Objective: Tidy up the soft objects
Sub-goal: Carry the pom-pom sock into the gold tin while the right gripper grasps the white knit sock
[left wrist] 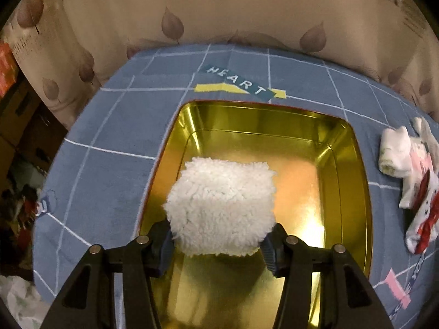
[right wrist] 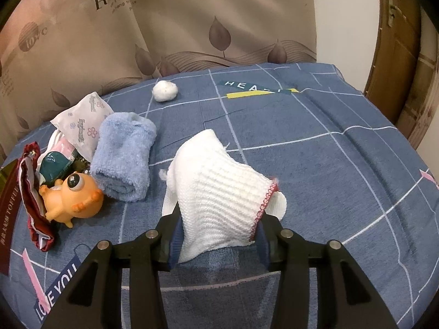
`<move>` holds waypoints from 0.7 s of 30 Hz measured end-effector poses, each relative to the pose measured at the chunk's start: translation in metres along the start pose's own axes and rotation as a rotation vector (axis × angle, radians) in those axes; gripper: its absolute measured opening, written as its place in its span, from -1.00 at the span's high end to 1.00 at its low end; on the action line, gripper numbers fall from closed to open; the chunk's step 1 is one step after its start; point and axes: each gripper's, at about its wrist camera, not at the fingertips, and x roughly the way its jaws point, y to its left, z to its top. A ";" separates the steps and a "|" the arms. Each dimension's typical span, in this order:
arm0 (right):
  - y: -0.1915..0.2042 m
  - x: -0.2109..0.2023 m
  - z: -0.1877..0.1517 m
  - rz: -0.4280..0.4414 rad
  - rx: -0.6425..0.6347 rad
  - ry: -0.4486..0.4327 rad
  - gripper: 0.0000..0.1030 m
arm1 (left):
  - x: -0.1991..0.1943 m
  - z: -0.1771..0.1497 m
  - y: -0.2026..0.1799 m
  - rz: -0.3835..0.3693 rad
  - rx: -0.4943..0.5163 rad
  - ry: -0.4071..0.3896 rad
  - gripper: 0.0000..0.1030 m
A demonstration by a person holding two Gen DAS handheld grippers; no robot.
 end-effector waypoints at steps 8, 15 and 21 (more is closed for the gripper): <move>0.002 0.000 -0.001 -0.009 -0.006 0.004 0.18 | 0.015 0.016 0.001 0.009 -0.011 0.035 -0.05; 0.003 0.001 -0.002 -0.010 -0.010 0.010 0.15 | 0.022 0.016 0.005 -0.019 -0.060 0.057 -0.11; 0.003 0.001 -0.002 -0.010 -0.013 0.011 0.12 | 0.014 0.019 0.009 -0.051 -0.063 0.028 -0.19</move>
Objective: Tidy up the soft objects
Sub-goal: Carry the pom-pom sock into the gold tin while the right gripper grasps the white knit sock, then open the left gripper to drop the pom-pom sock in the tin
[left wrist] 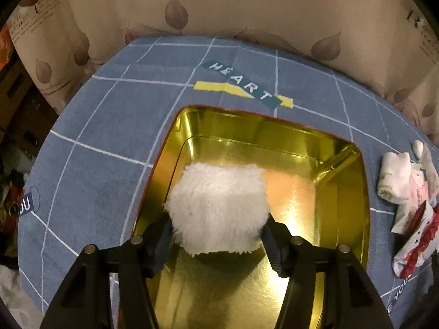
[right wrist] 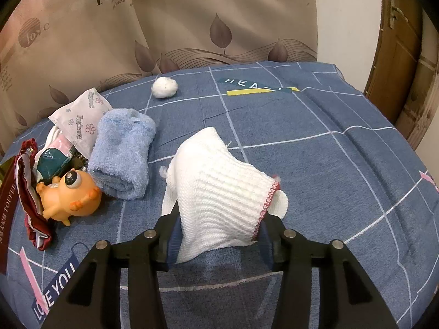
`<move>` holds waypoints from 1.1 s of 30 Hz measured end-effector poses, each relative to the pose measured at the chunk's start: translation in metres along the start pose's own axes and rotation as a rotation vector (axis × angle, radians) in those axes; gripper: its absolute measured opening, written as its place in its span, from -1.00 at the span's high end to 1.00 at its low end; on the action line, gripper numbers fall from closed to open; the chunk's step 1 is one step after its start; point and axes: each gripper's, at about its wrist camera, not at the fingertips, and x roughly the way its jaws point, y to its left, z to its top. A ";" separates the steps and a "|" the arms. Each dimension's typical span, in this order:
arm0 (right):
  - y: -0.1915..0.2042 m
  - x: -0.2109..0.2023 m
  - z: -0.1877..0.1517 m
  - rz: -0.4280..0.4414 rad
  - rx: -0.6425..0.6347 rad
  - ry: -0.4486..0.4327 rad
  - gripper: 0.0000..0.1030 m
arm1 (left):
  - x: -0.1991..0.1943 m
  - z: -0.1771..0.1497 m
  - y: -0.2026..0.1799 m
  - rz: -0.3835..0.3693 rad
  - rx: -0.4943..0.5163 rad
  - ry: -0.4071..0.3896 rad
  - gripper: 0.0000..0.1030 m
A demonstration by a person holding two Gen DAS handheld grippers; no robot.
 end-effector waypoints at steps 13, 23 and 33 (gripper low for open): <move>0.001 0.001 -0.001 -0.002 -0.003 0.000 0.11 | -0.032 -0.015 -0.007 -0.025 0.080 -0.055 -0.24; 0.001 0.001 -0.002 -0.010 -0.010 0.001 0.11 | -0.093 -0.071 0.000 0.054 0.128 -0.212 -0.24; 0.002 -0.001 -0.002 -0.001 -0.004 -0.008 0.17 | -0.127 -0.151 0.003 0.228 0.157 -0.362 -0.24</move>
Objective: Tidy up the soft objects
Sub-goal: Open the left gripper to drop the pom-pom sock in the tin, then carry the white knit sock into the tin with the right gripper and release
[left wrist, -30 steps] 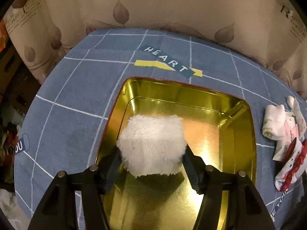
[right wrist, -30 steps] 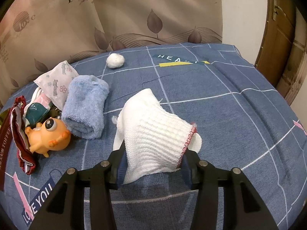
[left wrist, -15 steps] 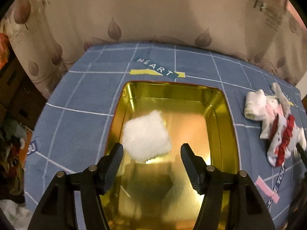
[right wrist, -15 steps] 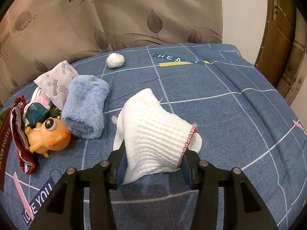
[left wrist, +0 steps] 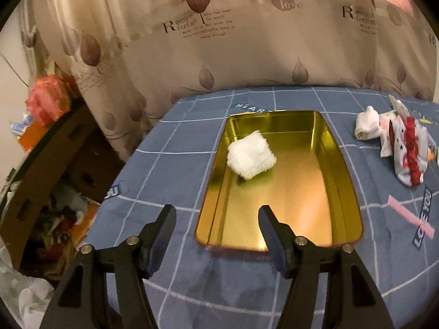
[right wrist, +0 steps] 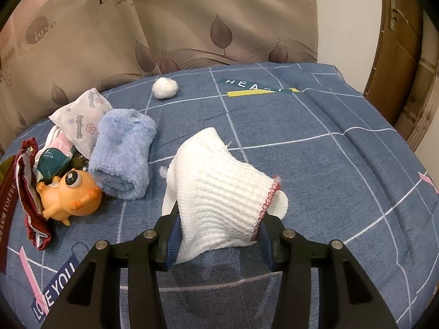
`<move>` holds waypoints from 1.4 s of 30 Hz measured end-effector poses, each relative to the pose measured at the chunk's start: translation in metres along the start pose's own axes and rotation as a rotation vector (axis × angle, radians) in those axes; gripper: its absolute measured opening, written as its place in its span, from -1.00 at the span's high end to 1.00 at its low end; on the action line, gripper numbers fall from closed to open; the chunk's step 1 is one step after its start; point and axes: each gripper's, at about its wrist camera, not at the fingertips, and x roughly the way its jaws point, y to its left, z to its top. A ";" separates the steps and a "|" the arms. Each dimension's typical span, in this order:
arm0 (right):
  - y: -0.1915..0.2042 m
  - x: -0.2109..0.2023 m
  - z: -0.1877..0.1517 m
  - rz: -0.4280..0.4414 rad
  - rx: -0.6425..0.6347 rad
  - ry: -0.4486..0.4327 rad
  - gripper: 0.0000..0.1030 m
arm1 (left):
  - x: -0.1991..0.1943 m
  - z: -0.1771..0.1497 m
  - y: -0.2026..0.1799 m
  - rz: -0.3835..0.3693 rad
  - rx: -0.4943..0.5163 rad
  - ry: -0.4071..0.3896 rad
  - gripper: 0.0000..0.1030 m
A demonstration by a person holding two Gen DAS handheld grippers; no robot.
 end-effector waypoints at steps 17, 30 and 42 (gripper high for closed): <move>0.014 -0.045 0.017 0.062 -0.018 -0.038 0.29 | -0.008 -0.028 0.016 0.006 -0.081 -0.021 -0.24; 0.157 -0.102 0.022 0.342 -0.239 -0.084 0.29 | -0.005 -0.028 0.039 0.028 -0.159 -0.004 -0.24; 0.303 -0.084 -0.003 0.509 -0.435 -0.019 0.29 | 0.001 -0.030 0.063 0.049 -0.248 0.015 -0.24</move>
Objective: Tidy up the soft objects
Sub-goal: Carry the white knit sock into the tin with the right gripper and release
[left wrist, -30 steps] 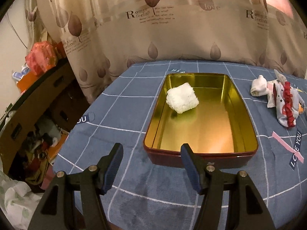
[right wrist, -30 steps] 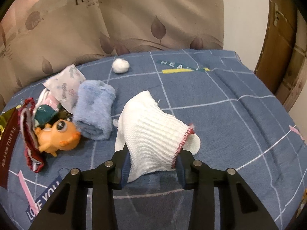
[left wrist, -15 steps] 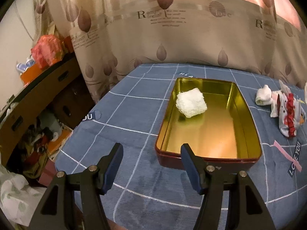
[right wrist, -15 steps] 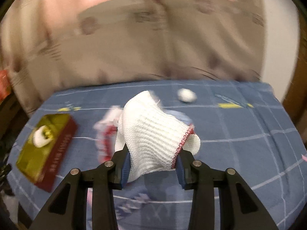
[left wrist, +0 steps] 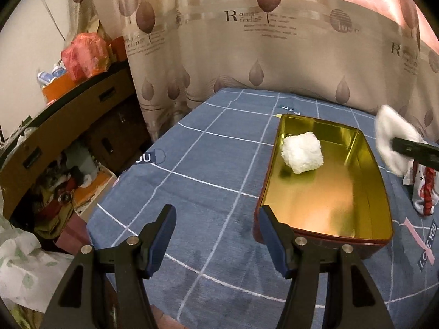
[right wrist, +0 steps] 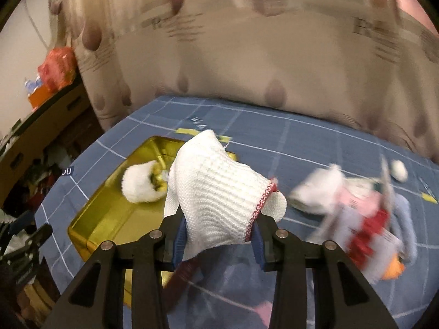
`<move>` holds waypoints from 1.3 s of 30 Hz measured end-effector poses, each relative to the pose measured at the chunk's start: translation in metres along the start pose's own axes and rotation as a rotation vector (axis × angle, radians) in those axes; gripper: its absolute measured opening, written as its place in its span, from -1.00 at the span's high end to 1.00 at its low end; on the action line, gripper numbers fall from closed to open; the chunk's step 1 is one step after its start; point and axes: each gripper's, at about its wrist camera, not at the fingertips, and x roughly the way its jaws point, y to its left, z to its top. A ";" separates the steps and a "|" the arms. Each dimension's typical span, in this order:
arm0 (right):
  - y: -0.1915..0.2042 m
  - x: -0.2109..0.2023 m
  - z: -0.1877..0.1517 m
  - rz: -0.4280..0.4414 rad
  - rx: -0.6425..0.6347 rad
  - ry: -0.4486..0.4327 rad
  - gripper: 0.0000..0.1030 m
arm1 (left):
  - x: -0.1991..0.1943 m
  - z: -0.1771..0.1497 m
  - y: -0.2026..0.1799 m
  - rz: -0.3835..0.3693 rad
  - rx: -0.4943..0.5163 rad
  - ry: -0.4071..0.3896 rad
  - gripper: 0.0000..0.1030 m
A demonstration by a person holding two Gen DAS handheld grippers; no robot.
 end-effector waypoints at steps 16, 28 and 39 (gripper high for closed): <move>0.042 0.089 0.022 -0.033 -0.106 0.148 0.18 | 0.004 0.001 0.003 -0.010 -0.024 0.008 -0.24; 0.050 0.081 0.017 -0.042 -0.141 0.132 -0.21 | 0.006 -0.001 0.000 -0.022 -0.029 0.019 -0.24; 0.024 0.013 0.007 -0.028 -0.112 0.010 -0.22 | 0.004 -0.004 -0.007 -0.039 -0.014 0.022 -0.24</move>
